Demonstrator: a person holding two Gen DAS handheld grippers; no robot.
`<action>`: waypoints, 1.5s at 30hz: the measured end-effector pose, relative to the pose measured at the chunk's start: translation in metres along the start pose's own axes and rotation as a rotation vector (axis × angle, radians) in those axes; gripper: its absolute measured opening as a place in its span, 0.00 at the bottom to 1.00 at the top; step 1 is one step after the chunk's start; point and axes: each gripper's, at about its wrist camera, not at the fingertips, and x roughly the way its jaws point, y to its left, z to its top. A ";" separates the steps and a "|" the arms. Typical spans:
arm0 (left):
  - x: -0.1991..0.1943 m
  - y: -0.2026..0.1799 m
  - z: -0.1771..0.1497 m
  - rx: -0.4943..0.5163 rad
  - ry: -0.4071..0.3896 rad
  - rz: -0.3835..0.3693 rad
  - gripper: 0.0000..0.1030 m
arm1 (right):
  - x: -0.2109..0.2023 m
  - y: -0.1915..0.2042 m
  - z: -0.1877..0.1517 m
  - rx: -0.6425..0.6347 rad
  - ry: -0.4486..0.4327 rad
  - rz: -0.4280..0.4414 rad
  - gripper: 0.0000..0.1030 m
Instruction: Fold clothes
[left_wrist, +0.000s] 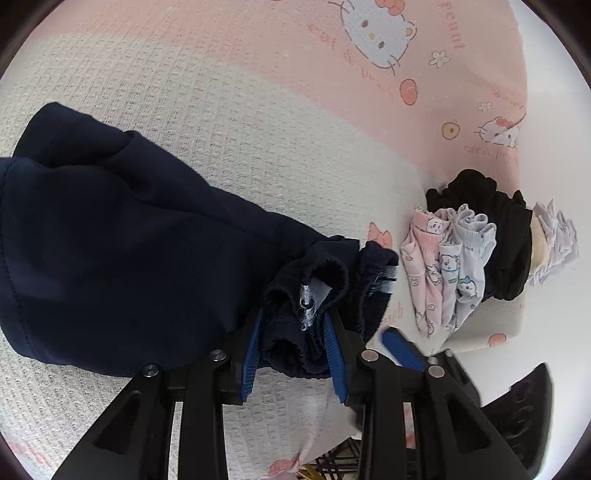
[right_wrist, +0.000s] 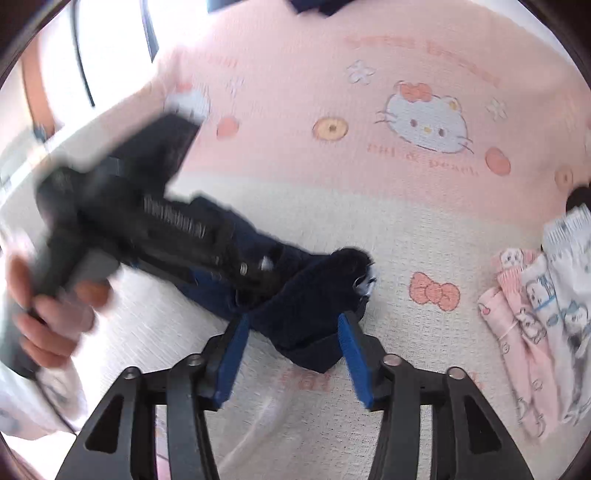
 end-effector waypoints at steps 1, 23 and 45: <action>0.000 0.000 0.000 -0.003 0.000 -0.002 0.28 | -0.003 -0.009 0.001 0.043 -0.016 0.014 0.61; -0.001 -0.009 -0.005 0.044 -0.015 0.056 0.29 | 0.063 -0.100 -0.022 0.606 0.050 0.203 0.20; -0.040 -0.015 0.001 0.047 -0.083 -0.181 0.26 | 0.023 -0.056 0.027 0.527 0.025 0.251 0.13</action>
